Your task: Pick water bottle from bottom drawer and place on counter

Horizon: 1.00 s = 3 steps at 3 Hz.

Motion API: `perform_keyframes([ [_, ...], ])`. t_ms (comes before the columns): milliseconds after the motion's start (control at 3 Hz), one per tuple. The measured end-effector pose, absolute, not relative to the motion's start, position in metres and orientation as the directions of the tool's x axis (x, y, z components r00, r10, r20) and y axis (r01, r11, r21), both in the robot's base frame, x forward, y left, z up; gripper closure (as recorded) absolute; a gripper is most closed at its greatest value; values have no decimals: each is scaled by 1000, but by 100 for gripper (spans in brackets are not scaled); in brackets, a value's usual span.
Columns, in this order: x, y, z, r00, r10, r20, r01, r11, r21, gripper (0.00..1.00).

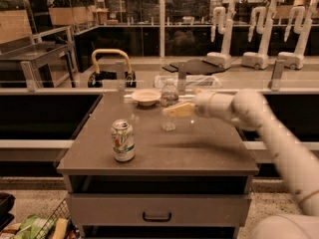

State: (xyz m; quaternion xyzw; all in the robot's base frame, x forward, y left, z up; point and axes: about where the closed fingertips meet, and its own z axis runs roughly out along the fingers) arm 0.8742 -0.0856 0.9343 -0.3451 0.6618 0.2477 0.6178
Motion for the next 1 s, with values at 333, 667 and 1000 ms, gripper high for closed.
perform_keyframes([
  [333, 838, -150, 961, -78, -345, -935, -671, 712, -207, 0],
  [667, 793, -201, 1000, -136, -429, -893, -558, 778, -289, 0],
  [1000, 744, -227, 1062, -88, -436, -896, -406, 837, -367, 0],
])
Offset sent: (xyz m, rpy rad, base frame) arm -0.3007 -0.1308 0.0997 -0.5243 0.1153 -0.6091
